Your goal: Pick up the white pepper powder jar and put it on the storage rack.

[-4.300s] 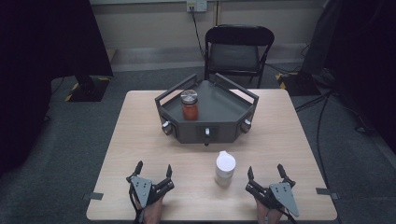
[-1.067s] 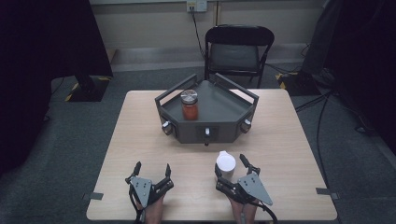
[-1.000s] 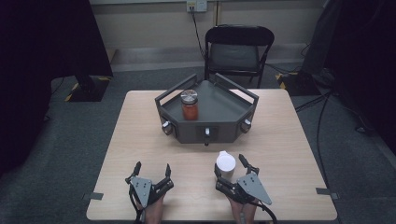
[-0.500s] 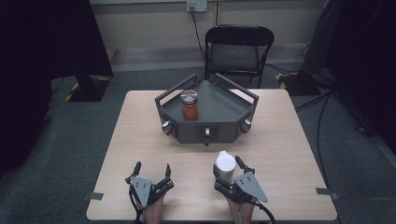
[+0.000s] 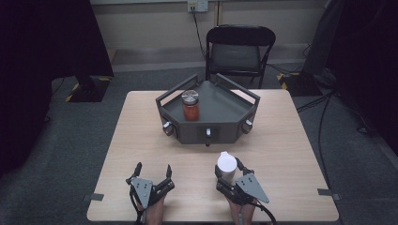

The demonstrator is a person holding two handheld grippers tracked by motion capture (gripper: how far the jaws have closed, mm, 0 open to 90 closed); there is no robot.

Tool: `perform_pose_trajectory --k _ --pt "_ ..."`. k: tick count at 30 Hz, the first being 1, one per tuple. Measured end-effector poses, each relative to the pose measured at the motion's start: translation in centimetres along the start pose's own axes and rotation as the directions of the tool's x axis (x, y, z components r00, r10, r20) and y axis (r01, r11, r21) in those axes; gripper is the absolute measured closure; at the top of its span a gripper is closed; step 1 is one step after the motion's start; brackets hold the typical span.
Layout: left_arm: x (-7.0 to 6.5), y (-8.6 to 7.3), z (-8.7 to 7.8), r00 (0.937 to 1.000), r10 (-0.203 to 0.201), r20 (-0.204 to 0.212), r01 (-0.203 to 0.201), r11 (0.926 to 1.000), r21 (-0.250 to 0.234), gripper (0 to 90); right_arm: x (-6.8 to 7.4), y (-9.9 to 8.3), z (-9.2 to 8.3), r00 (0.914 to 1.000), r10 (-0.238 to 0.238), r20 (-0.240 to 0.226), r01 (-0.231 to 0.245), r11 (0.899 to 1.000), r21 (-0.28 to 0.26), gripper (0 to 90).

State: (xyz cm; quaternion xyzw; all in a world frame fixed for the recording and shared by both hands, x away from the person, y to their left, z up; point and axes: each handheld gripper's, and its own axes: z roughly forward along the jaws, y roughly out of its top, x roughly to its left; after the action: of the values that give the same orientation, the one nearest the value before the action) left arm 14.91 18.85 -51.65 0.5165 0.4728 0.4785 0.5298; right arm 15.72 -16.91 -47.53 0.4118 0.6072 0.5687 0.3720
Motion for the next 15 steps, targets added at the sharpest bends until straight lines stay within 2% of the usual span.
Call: perform_pose_trajectory --k 15 --pt "0.08 0.01 0.0 1.0 0.0 0.005 0.0 1.0 0.001 0.0 0.44 -0.13 -0.08 0.9997 -0.021 0.014 0.021 1.0 -0.002 30.1"
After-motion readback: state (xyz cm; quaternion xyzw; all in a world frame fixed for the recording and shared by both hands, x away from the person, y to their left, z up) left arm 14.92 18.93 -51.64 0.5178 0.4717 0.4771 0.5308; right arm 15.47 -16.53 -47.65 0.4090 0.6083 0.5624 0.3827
